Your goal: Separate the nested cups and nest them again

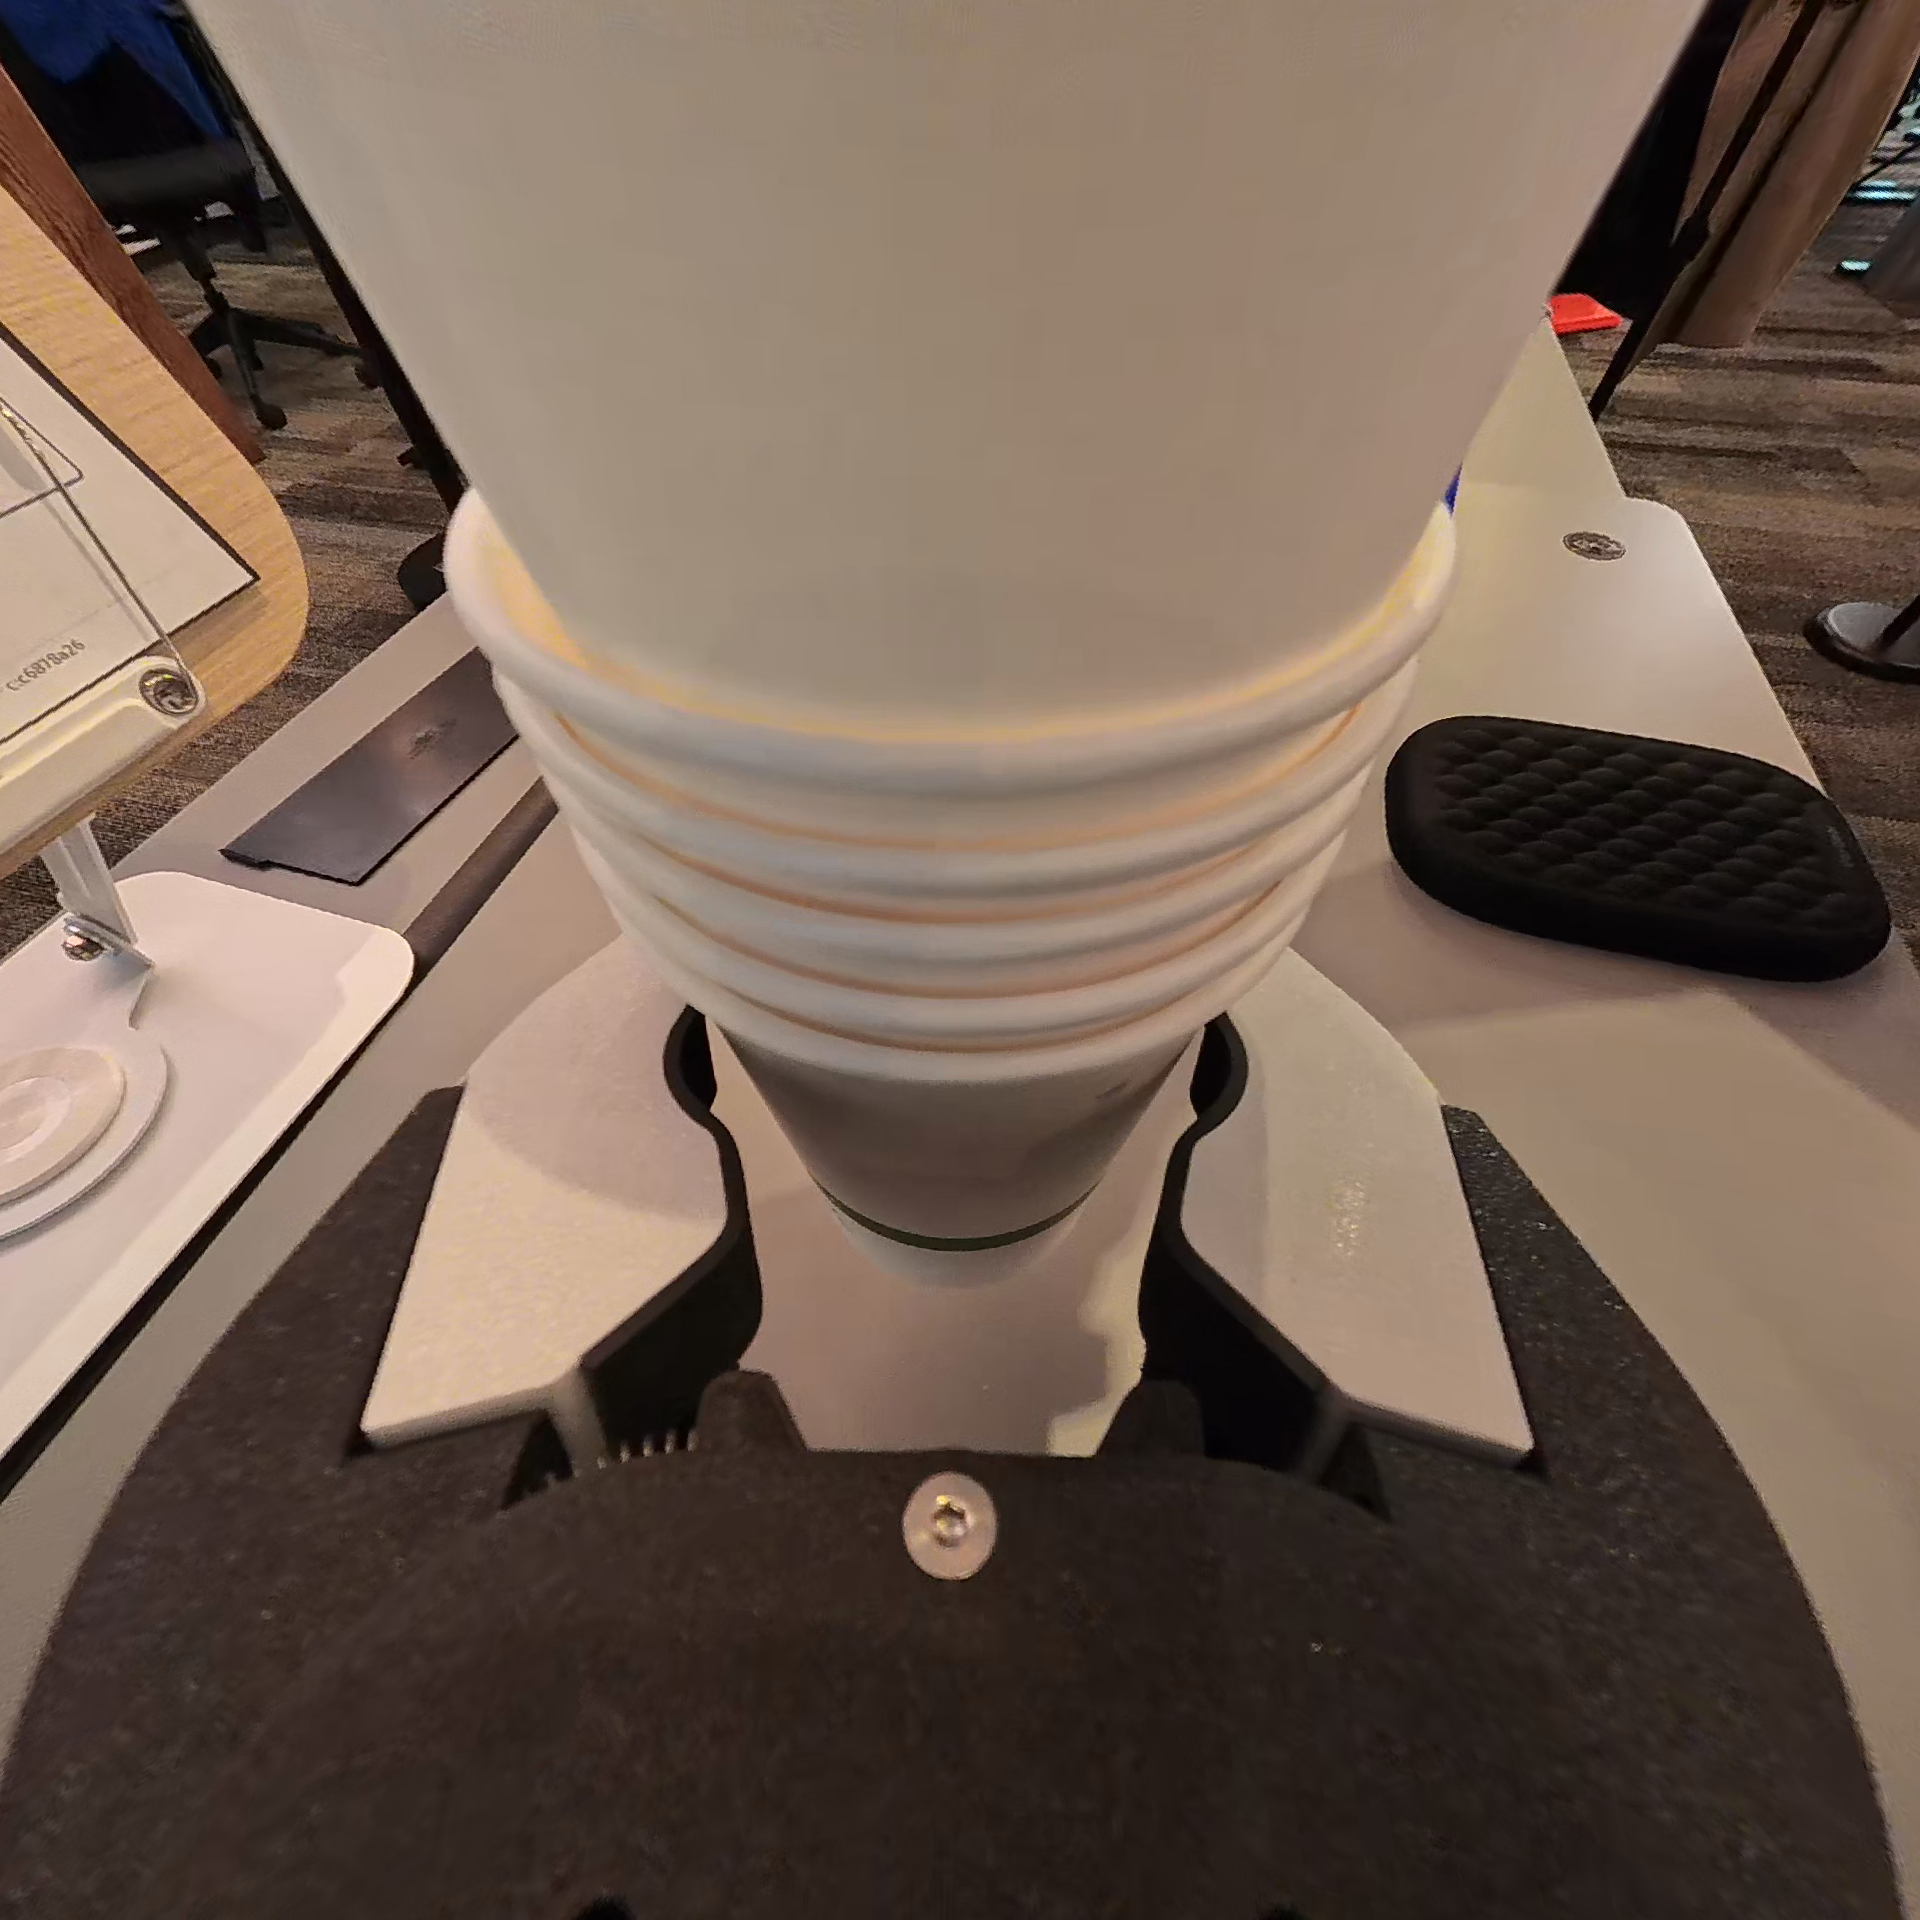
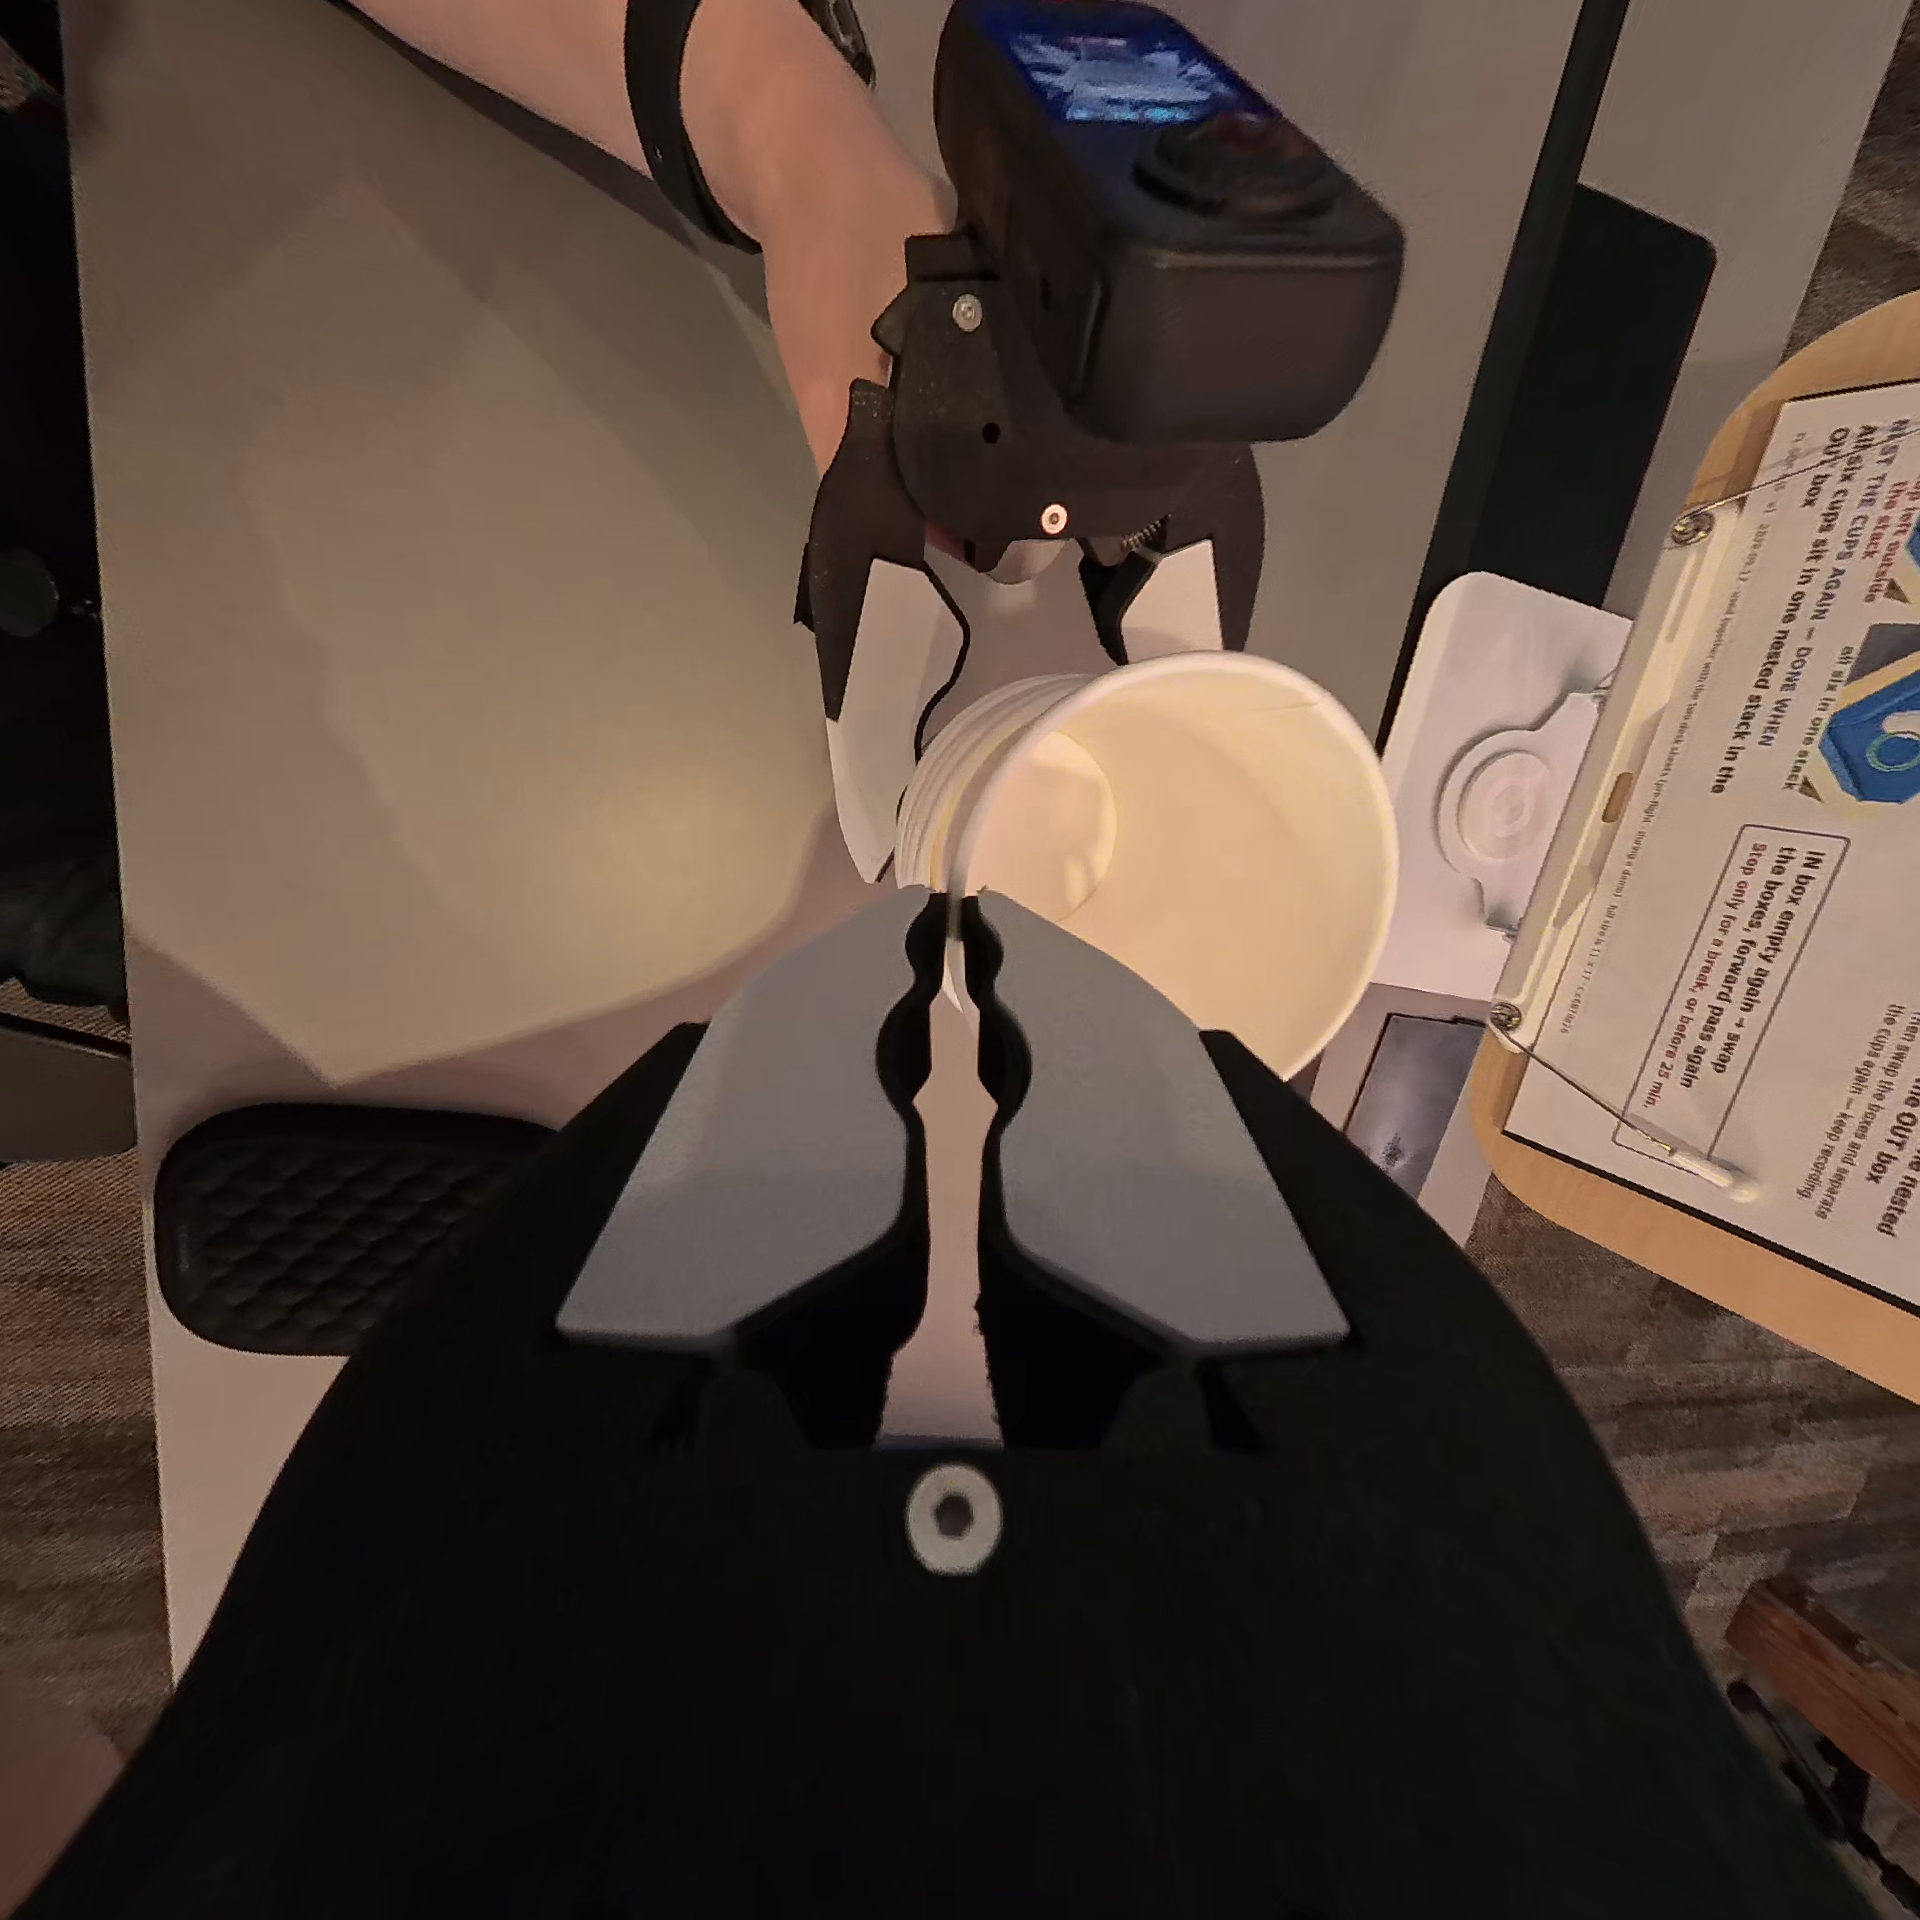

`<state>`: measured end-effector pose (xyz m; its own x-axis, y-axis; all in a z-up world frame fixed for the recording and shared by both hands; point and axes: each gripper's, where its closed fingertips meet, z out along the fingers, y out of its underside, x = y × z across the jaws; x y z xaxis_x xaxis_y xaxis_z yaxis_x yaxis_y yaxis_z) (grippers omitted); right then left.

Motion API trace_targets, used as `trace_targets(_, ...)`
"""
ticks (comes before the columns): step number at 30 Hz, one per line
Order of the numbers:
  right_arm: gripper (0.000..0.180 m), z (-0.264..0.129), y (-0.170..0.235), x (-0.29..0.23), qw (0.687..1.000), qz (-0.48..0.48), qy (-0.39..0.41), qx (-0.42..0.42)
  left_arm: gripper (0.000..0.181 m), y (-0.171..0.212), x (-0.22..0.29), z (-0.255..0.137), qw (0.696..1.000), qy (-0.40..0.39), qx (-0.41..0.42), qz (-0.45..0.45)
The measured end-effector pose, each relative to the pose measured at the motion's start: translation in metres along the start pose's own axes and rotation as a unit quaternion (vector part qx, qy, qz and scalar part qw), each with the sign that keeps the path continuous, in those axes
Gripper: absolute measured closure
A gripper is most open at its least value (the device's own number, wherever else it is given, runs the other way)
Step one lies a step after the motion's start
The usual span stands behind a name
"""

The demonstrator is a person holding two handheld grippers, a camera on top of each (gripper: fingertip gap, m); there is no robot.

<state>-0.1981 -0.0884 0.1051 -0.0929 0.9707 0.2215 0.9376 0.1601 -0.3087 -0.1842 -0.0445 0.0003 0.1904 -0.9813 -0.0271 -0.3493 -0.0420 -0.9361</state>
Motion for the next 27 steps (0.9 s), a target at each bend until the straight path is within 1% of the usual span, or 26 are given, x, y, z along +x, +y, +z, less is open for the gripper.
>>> trace_targets(5,0.177,-0.016,-0.006,0.005,1.0,0.004,0.012,0.014,0.09,-0.001,0.002,0.0,1.0,0.005,0.003,-0.002)
trace_targets(12,0.177,-0.048,-0.007,0.011,0.997,0.006,0.058,0.044,0.09,0.0,0.005,0.003,1.0,0.013,0.006,-0.002)
trace_targets(16,0.177,-0.075,0.005,0.01,0.995,0.018,0.088,0.046,0.09,0.0,0.004,0.002,1.0,0.009,0.005,0.002)
trace_targets(19,0.177,-0.106,0.027,0.009,0.992,0.043,0.116,0.039,0.09,-0.001,-0.002,-0.002,1.0,0.0,0.006,0.002)
trace_targets(22,0.177,-0.144,0.059,0.011,0.983,0.086,0.152,0.051,0.09,-0.002,-0.005,-0.005,1.0,0.001,0.013,-0.01)
trace_targets(24,0.177,-0.17,0.091,0.014,0.973,0.126,0.184,0.055,0.09,0.0,-0.008,-0.006,1.0,-0.005,0.009,-0.009)
trace_targets(27,0.177,-0.2,0.159,0.023,0.946,0.22,0.233,0.051,0.09,0.001,-0.01,-0.006,1.0,-0.007,0.007,-0.01)
